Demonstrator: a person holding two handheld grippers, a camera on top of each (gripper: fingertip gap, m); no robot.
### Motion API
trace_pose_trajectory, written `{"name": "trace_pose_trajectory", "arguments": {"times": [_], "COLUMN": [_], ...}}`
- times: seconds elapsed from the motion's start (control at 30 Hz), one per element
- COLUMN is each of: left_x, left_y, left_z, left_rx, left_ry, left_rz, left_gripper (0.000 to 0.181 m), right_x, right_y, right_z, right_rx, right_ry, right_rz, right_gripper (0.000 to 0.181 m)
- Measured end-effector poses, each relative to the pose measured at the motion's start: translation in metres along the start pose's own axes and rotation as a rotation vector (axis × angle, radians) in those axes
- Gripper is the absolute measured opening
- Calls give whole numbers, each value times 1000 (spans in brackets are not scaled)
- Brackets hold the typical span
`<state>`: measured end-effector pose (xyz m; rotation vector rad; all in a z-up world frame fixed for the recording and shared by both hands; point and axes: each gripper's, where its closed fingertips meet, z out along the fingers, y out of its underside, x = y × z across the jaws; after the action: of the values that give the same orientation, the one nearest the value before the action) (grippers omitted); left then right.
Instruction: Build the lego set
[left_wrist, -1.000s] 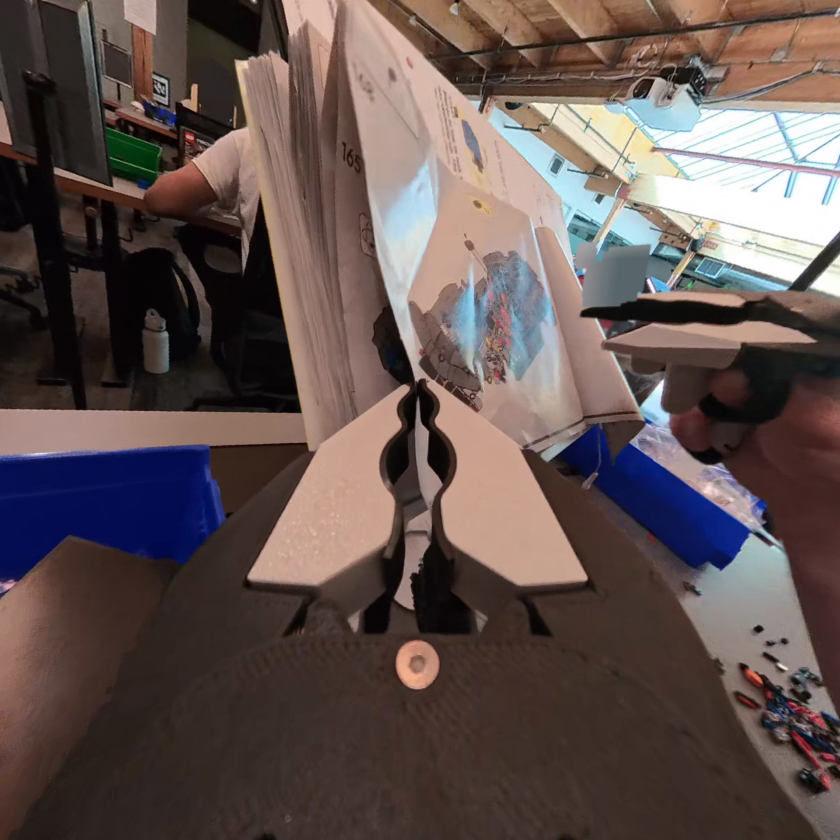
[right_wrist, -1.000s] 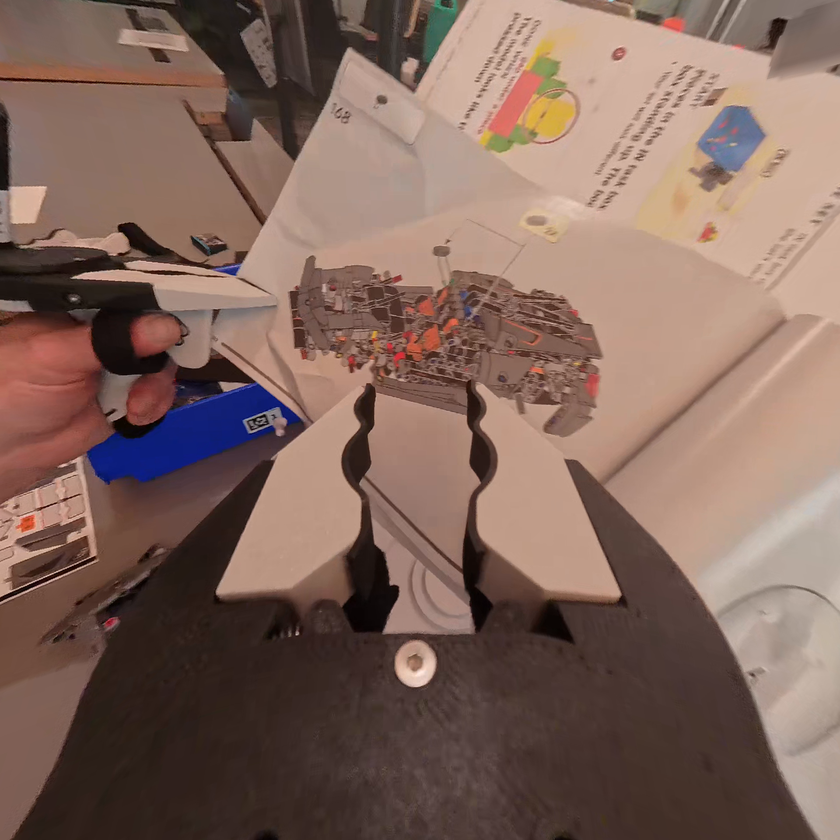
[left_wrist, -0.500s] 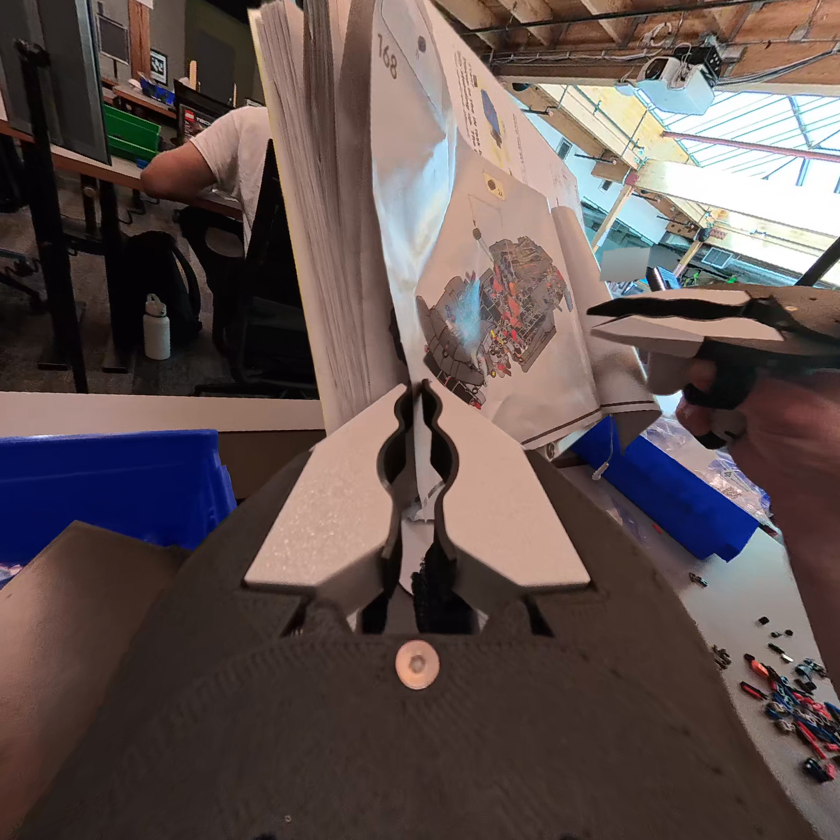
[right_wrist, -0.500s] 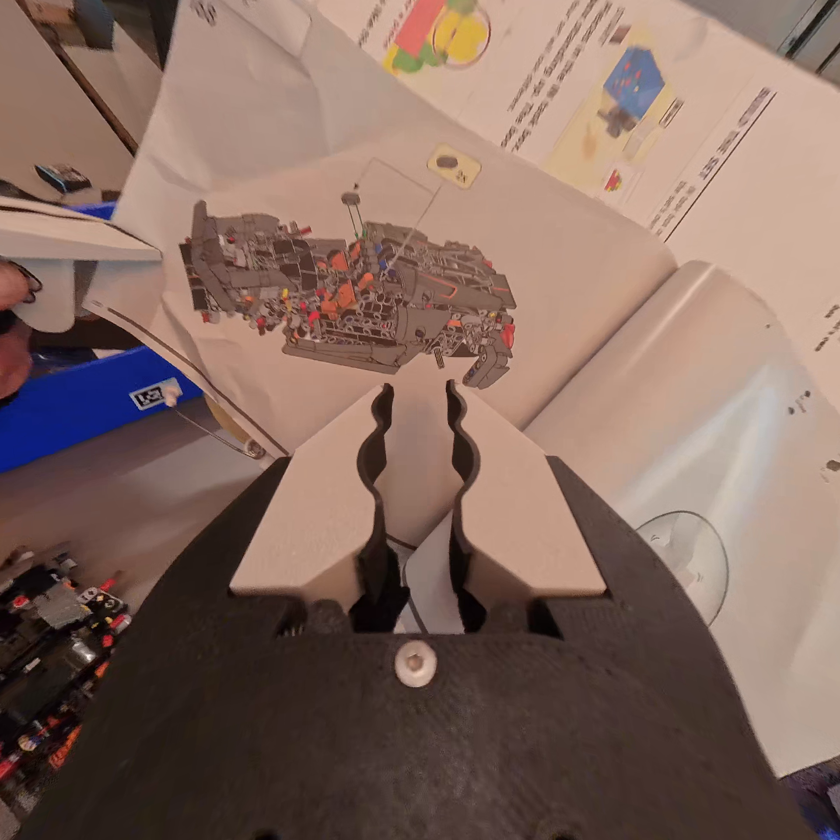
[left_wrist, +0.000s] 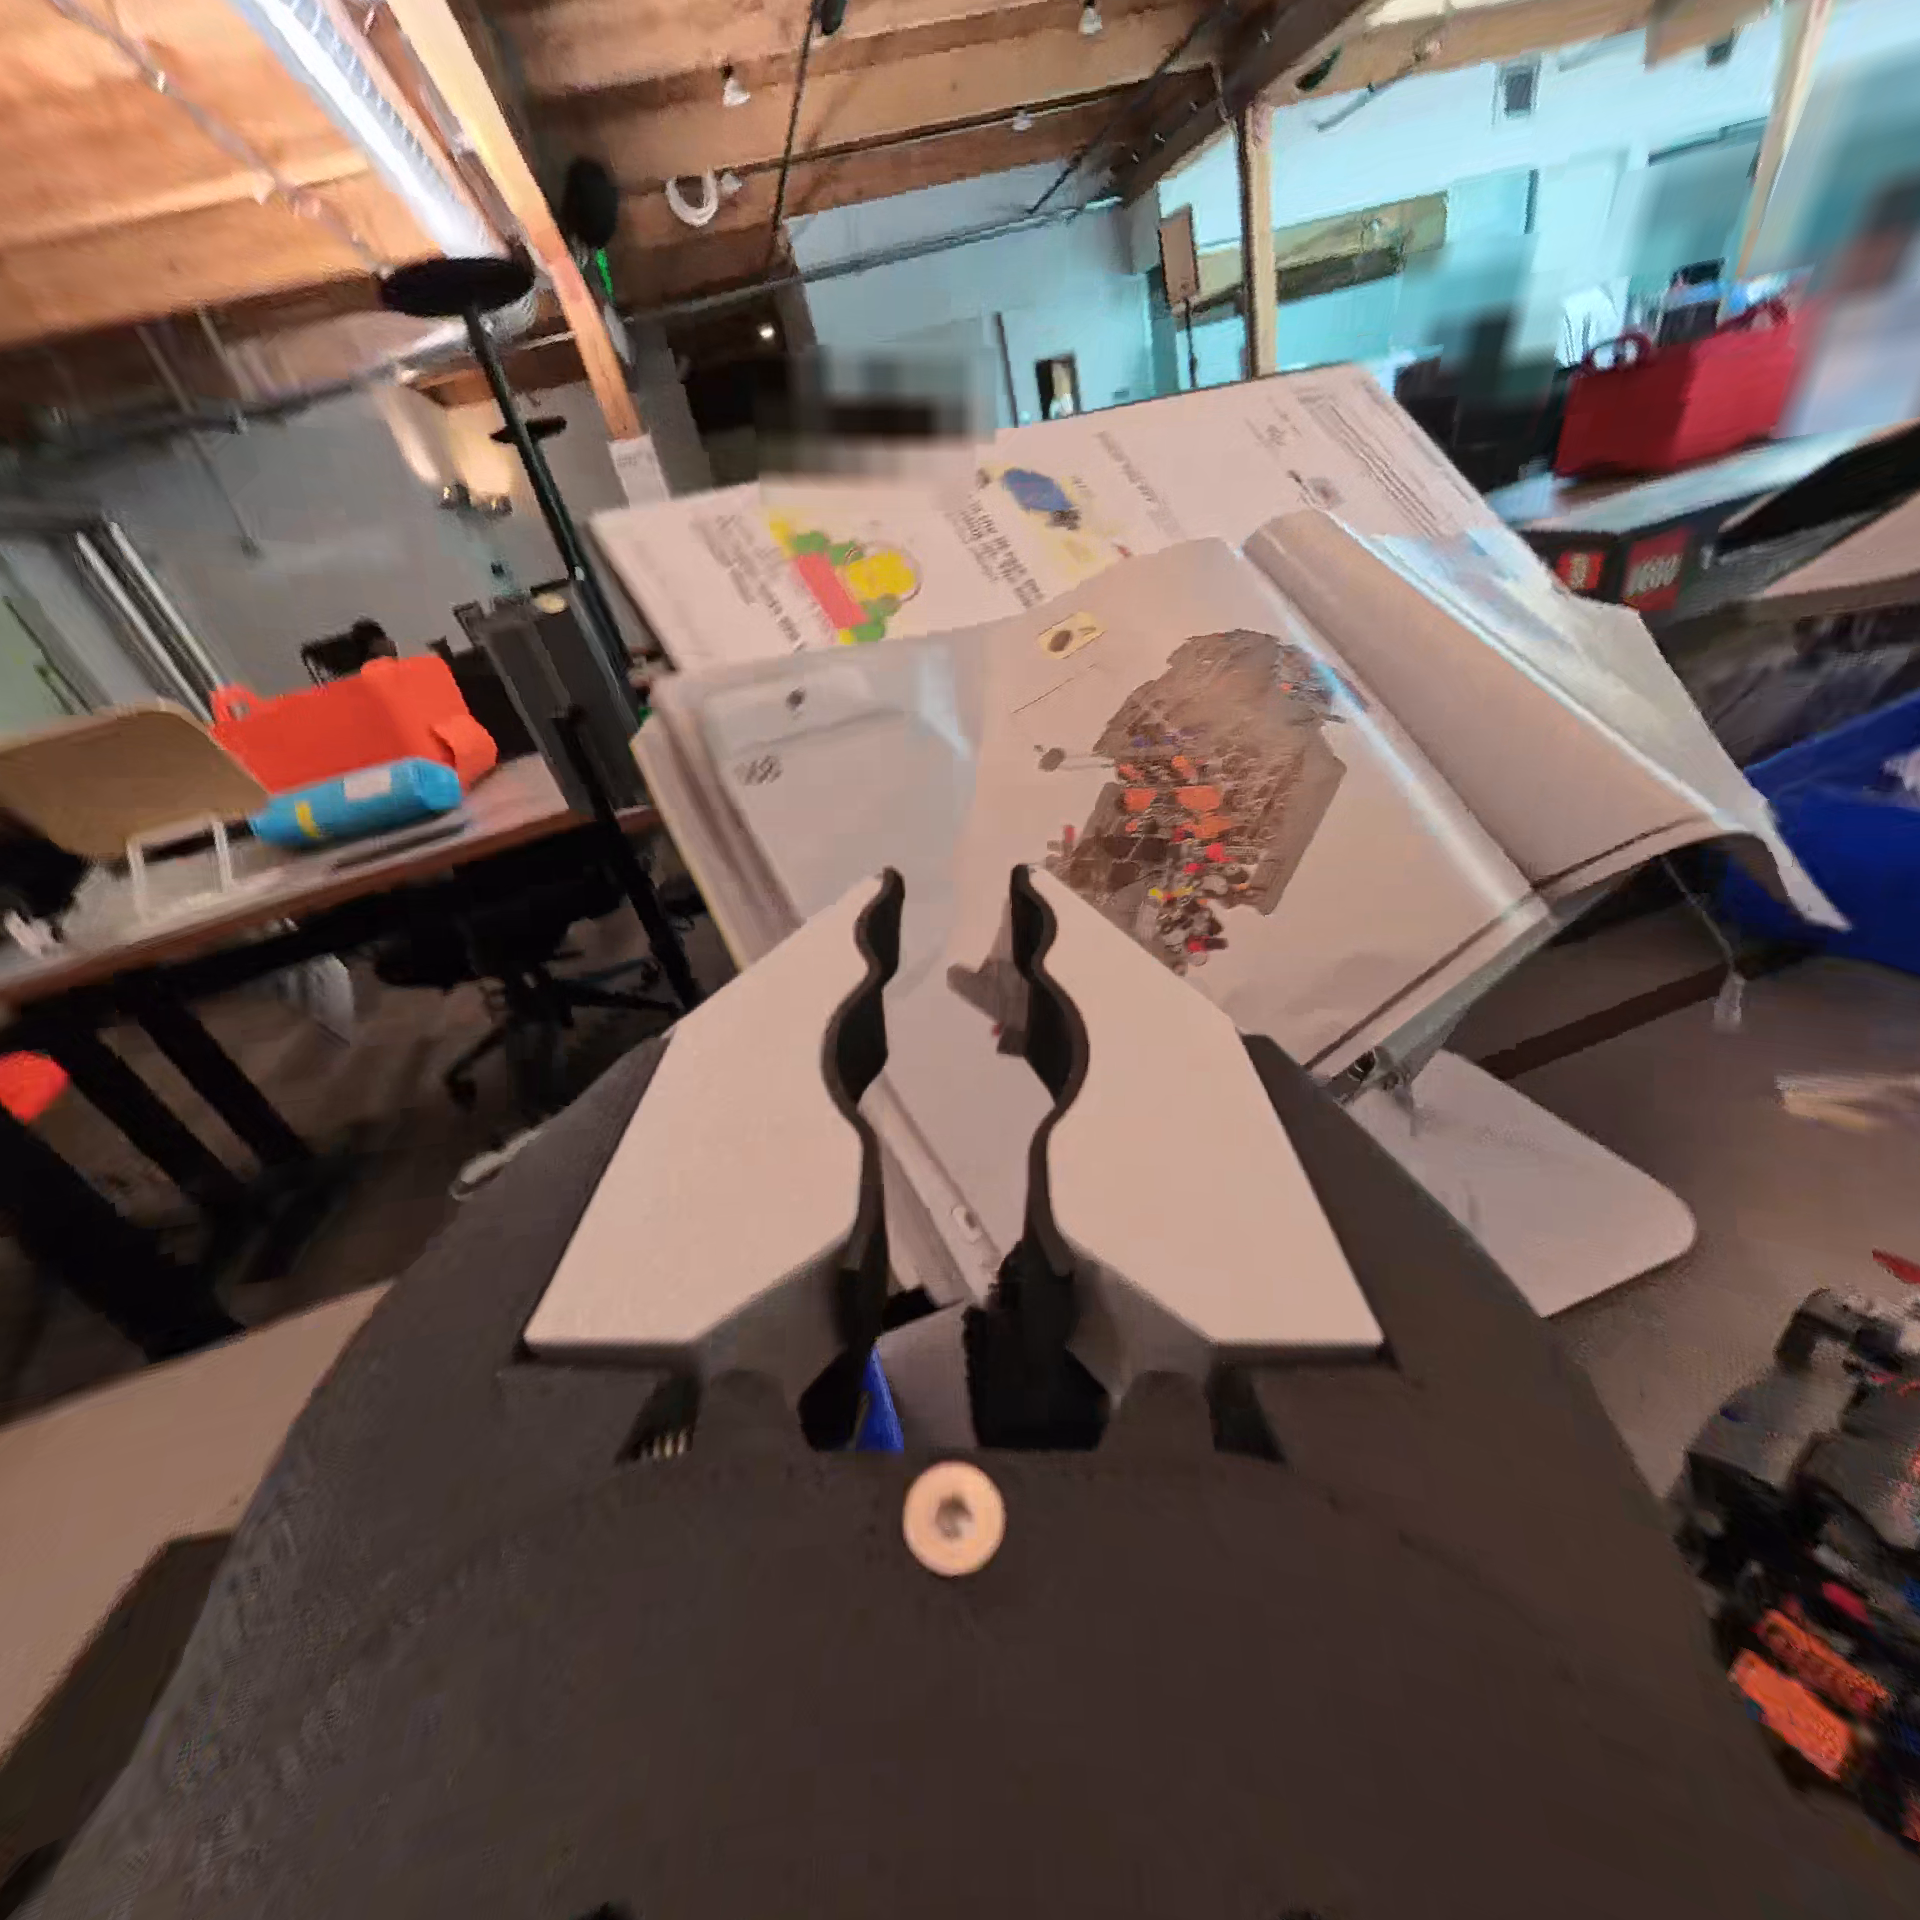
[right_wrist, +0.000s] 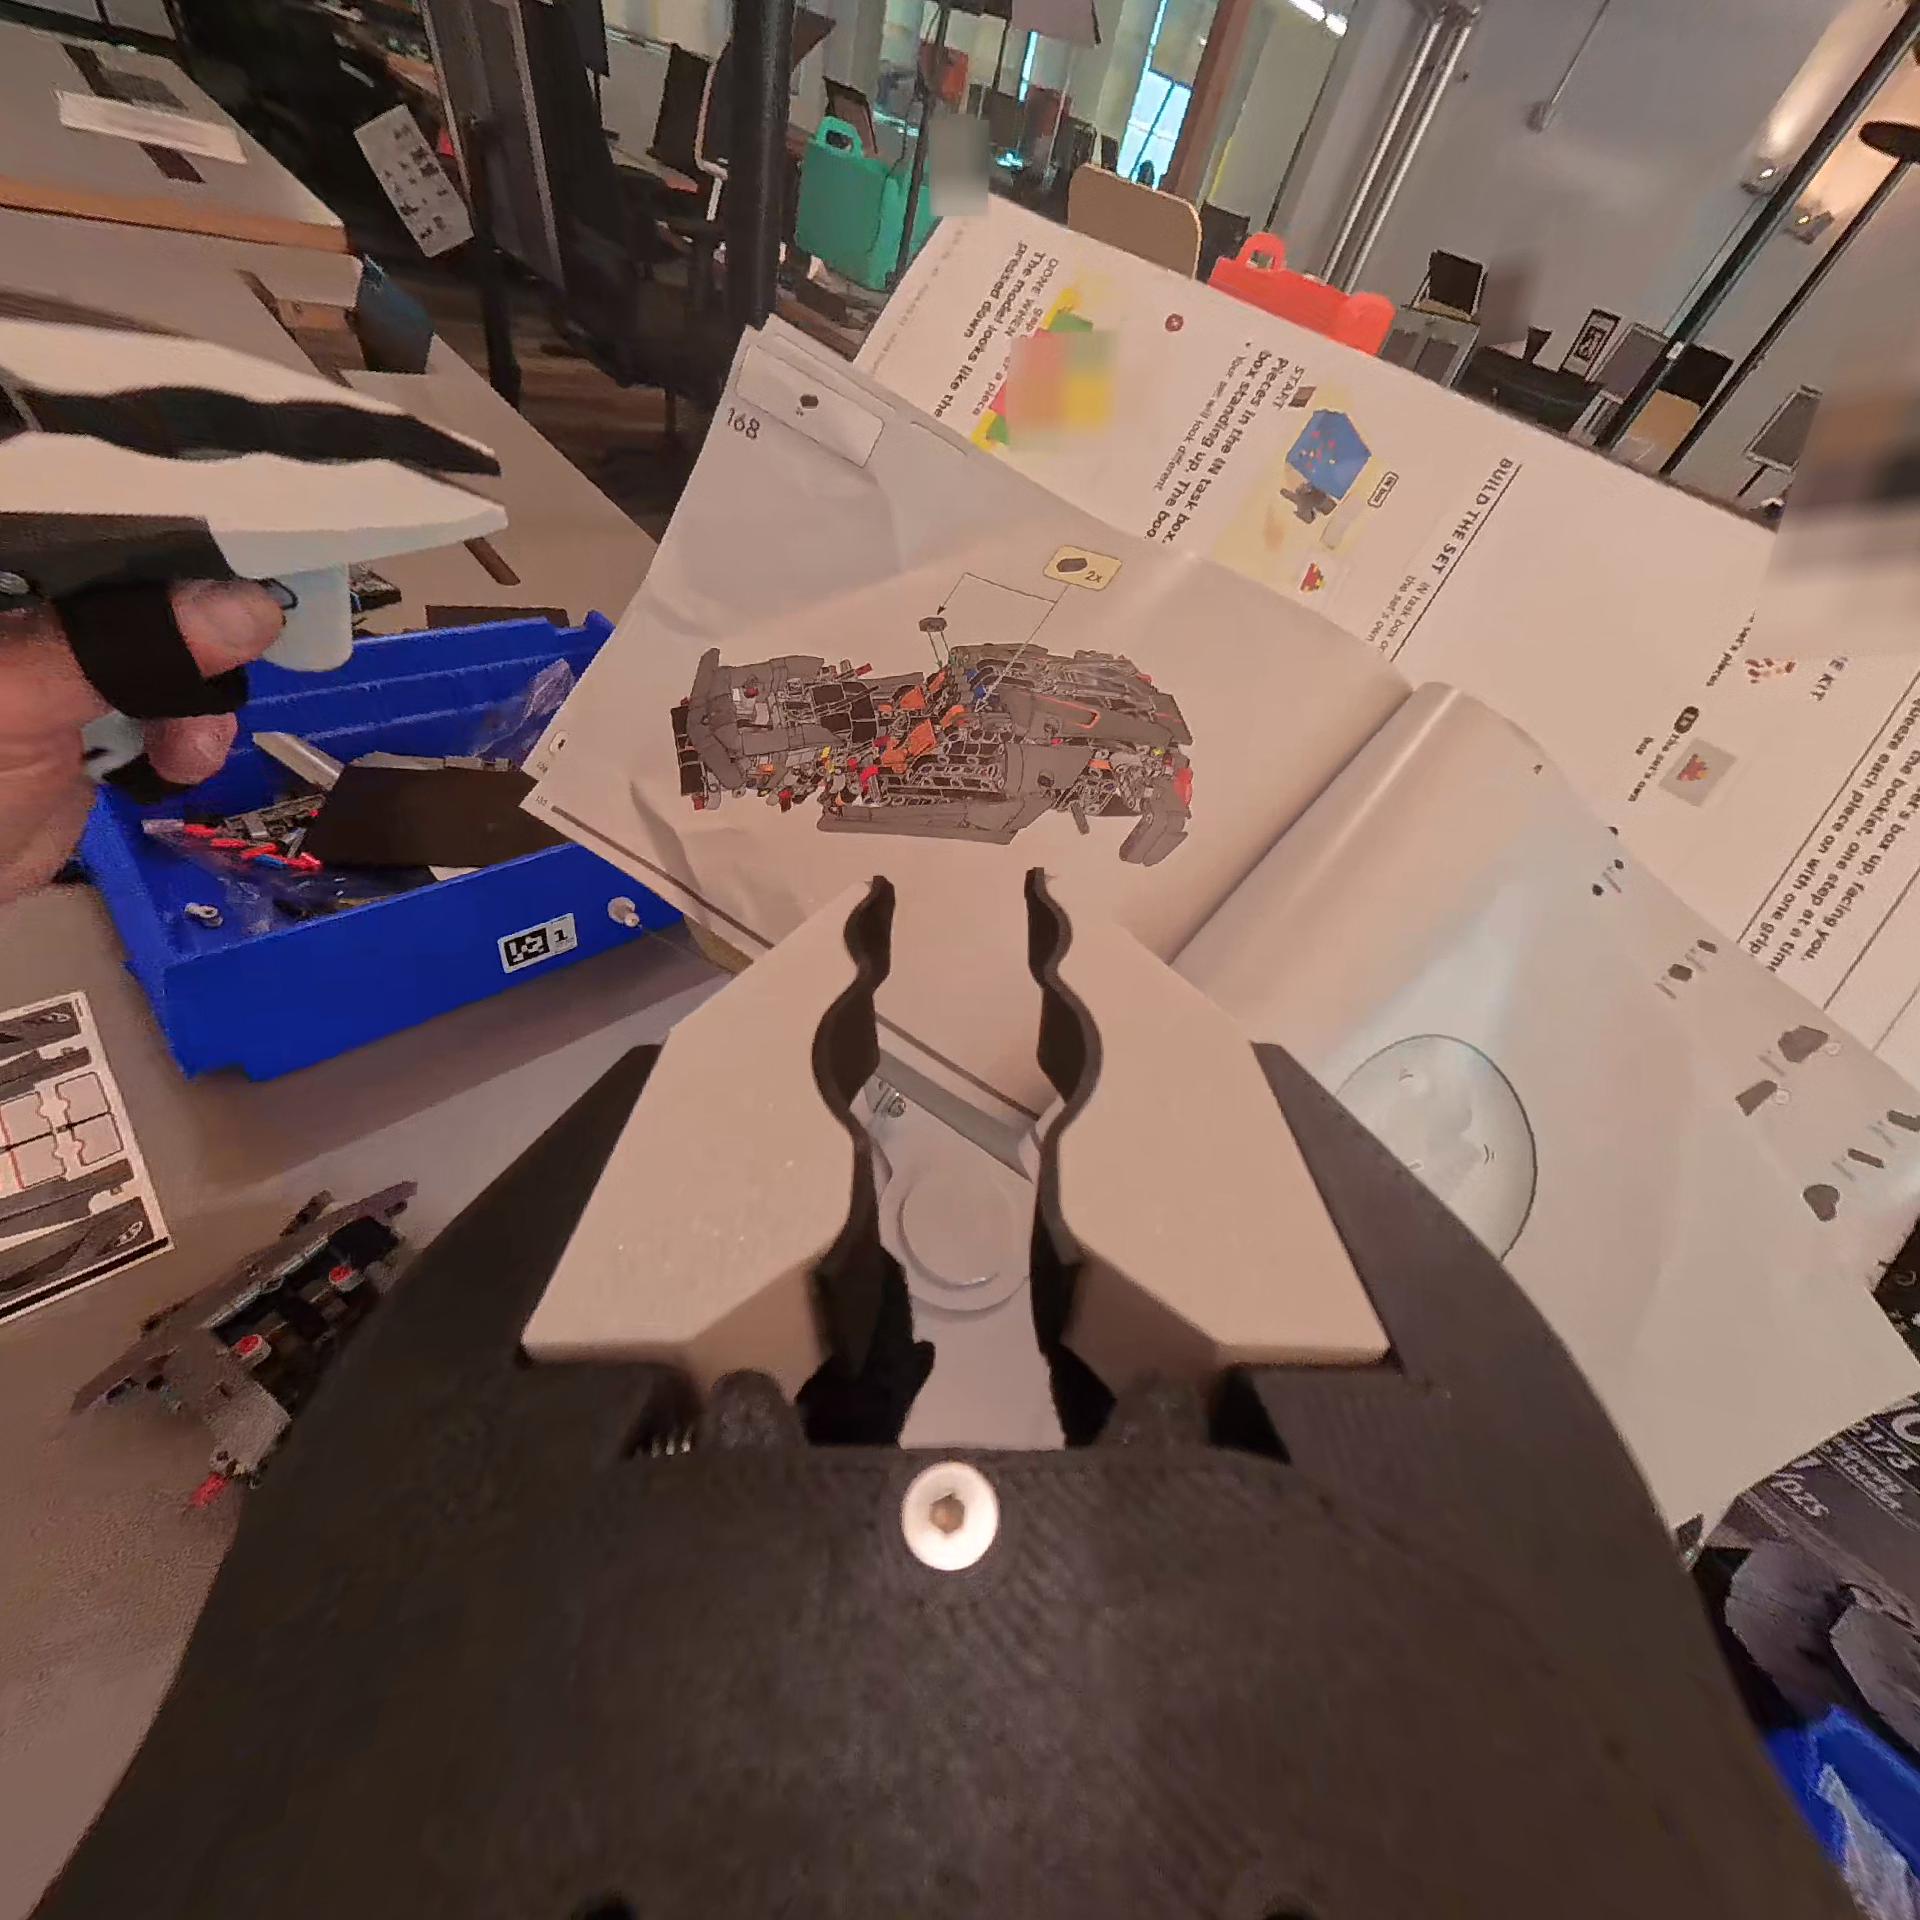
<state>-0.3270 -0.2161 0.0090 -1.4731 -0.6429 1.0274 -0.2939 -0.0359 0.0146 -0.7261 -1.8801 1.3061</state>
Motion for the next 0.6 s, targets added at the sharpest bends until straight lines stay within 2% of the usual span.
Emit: {"name": "trace_pose_trajectory", "arguments": {"times": [0.03,0.1,0.13,0.2,0.4,0.5,0.6], "left_x": [13,35,42,48,24,19,19], "left_y": [-6,-7,-5,7,58,73,74], "left_z": [4,17,24,38,63,64,64], "left_rx": [-9,-62,-86,-148,-337,-348,-330], "left_ry": [20,68,85,103,46,61,80], "left_rz": [70,175,199,219,216,154,106], "left_gripper": [12,0,0,0,0,0,0], "right_x": [-1,-4,-3,-6,-10,-13,-13], "right_y": [4,10,11,17,61,70,70], "right_z": [2,11,17,35,97,106,108], "right_rx": [-10,-30,-34,-72,-272,-292,-287], "right_ry": [-4,-20,-16,-31,-89,-107,-130], "right_rz": [-1,-8,-22,-56,-91,-54,-30], "right_gripper": [18,5,0,0,0,0,0]}}
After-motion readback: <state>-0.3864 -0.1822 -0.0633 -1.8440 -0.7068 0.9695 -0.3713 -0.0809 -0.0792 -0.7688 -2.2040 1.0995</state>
